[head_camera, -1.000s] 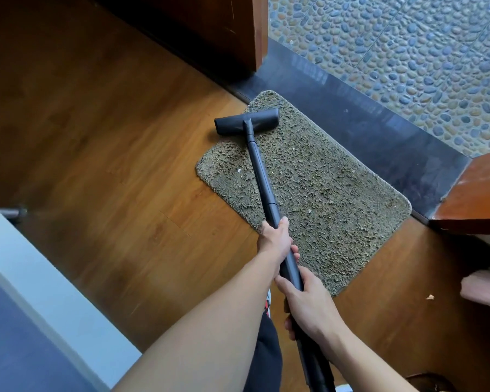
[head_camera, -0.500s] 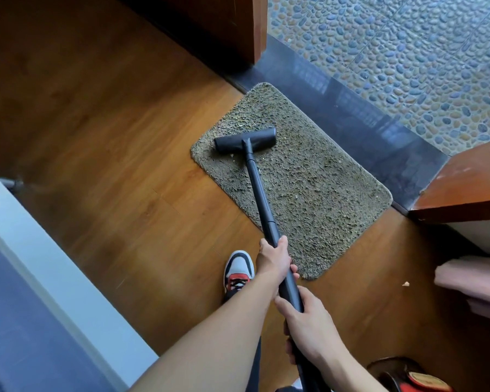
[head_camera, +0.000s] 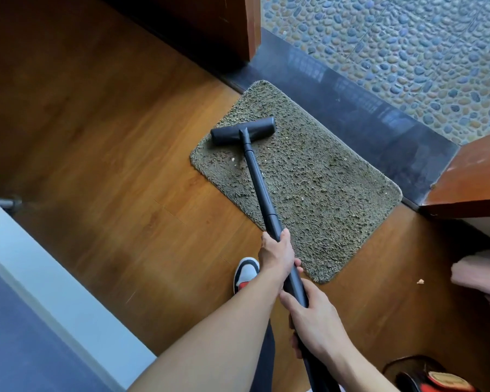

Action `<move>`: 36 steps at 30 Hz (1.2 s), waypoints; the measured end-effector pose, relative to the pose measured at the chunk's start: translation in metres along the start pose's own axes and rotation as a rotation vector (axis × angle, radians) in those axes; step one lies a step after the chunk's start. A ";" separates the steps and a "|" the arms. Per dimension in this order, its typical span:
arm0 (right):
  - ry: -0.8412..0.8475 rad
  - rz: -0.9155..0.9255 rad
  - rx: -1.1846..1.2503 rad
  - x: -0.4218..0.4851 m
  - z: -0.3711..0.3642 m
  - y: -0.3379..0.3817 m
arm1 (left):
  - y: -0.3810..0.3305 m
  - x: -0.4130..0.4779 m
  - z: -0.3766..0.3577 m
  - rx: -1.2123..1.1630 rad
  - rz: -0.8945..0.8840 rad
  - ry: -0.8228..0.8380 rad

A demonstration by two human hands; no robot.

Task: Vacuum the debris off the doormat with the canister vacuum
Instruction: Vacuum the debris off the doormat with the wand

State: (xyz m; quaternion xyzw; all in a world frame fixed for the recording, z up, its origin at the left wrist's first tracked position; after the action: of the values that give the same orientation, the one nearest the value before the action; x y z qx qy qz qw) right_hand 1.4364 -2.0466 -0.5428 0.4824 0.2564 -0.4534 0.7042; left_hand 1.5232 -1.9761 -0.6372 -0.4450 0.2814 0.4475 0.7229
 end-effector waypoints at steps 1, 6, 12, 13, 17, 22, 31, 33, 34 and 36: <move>-0.001 0.002 0.000 0.003 -0.003 0.007 | -0.007 0.006 0.000 -0.005 -0.001 0.001; -0.010 0.012 0.002 0.020 -0.015 0.038 | -0.035 0.029 0.002 -0.027 0.007 0.004; 0.000 0.029 -0.014 0.033 -0.020 0.054 | -0.052 0.041 0.001 -0.031 0.012 0.012; 0.000 0.034 -0.022 0.033 -0.019 0.053 | -0.051 0.041 0.001 -0.029 0.013 0.015; 0.000 0.071 -0.068 0.027 -0.011 0.044 | -0.041 0.031 -0.003 -0.042 0.024 0.016; 0.025 0.077 -0.096 0.006 0.005 0.011 | -0.009 -0.001 -0.002 -0.049 0.041 0.017; 0.073 0.106 -0.188 -0.042 0.041 -0.085 | 0.089 -0.075 -0.011 -0.147 0.118 -0.002; 0.076 0.123 -0.216 -0.053 0.048 -0.102 | 0.107 -0.090 -0.014 -0.147 0.131 0.005; 0.076 0.128 -0.233 -0.058 0.051 -0.110 | 0.115 -0.096 -0.014 -0.143 0.133 0.003; 0.083 0.124 -0.248 -0.068 0.053 -0.121 | 0.130 -0.104 -0.014 -0.138 0.137 -0.001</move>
State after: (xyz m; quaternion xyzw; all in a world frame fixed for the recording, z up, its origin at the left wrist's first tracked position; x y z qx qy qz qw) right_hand 1.2941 -2.0834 -0.5213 0.4251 0.3090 -0.3536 0.7739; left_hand 1.3611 -2.0030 -0.6103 -0.4732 0.2791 0.5145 0.6585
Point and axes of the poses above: each hand's wrist, its own x-axis towards the middle knuckle, its own z-axis out of the back of the hand, y = z × x, the point moved 6 cm from there along x, towards the middle knuckle, and after that the axes turned 15 degrees about -y, right-handed, at the moved point
